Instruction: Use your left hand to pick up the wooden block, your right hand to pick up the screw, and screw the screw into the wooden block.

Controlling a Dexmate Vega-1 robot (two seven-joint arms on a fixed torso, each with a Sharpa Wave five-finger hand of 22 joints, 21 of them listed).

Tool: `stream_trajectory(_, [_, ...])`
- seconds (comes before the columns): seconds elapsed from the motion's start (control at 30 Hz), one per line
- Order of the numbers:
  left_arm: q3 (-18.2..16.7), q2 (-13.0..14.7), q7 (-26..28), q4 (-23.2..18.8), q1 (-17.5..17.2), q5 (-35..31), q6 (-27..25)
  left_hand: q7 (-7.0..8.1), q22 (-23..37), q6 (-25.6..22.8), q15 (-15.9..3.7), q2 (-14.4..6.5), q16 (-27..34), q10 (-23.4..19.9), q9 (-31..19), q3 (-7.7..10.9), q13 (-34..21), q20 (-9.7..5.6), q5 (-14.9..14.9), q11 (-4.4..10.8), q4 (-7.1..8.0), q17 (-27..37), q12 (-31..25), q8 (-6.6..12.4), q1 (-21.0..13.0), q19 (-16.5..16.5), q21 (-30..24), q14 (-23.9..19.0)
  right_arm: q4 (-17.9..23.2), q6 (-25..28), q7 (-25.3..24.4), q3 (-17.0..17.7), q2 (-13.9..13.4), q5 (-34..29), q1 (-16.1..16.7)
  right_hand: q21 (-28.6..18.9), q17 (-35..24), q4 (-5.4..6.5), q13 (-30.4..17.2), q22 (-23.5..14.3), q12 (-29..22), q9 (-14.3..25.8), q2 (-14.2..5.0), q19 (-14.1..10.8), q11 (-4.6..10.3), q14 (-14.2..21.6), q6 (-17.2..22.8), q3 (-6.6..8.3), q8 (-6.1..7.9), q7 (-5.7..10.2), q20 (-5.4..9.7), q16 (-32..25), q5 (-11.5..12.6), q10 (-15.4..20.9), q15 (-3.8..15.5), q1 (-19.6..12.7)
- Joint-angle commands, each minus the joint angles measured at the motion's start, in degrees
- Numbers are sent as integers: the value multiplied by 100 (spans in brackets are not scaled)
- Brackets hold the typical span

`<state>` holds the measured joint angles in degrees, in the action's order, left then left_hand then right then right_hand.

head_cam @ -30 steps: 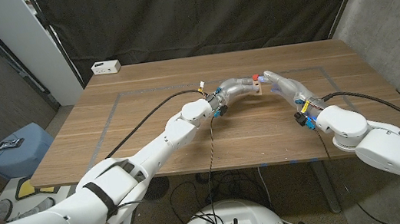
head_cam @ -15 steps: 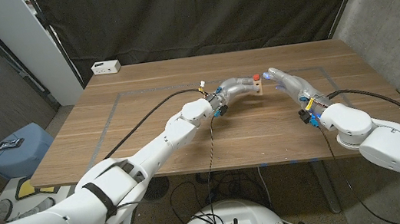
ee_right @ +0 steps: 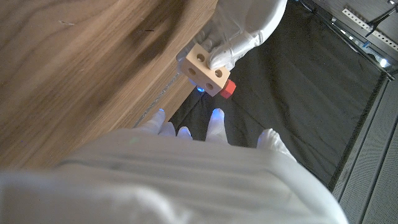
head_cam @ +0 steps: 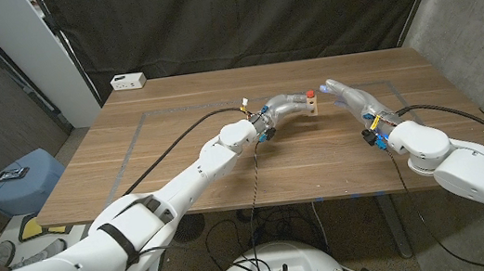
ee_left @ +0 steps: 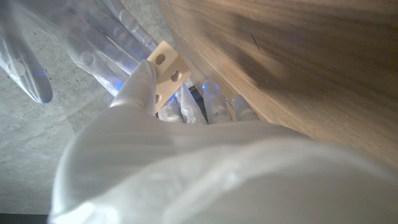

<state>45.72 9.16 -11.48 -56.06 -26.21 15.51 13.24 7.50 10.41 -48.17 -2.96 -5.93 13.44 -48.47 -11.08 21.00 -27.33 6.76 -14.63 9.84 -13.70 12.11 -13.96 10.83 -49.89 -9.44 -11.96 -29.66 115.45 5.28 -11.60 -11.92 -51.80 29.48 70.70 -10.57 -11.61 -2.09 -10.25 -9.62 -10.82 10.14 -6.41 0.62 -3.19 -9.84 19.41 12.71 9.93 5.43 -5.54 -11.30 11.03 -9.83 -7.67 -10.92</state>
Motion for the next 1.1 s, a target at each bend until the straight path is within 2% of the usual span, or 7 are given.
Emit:
stream_trajectory(0.03, [-3,86,59,-219,-87,-15,-90,-152,19,-205,-120,-149,43,-25,-7,497,-133,2,-32,19,445,23,-68,47,48,-31,-21,-60,-170,-82,167,-140,43,-30,-205,-21,-13,15,-17,-10,10,8,6,20,-52,-400,-44,18,-5,-4,4,-24,20,-141,-35,38])
stream_trajectory(0.67, [3,190,164,-498,-206,-44,-195,-146,19,-211,-120,-151,42,-30,-7,497,-131,6,-33,10,450,23,-69,50,49,-30,-19,-57,-283,-250,299,-261,84,-30,-308,-22,-26,47,-19,-11,5,7,15,26,-53,-410,-44,1,26,-19,-6,-31,23,-157,-58,106])
stream_trajectory(1.1, [6,168,214,-488,-208,-52,-204,-149,19,-222,-125,-143,43,-34,-7,492,-132,-2,-31,22,448,24,-73,54,48,-31,-18,-58,-327,-231,528,-355,1,8,-429,-20,-30,60,-19,-11,3,6,16,35,-55,-419,-18,-3,44,-23,-5,-31,28,-164,-61,135])
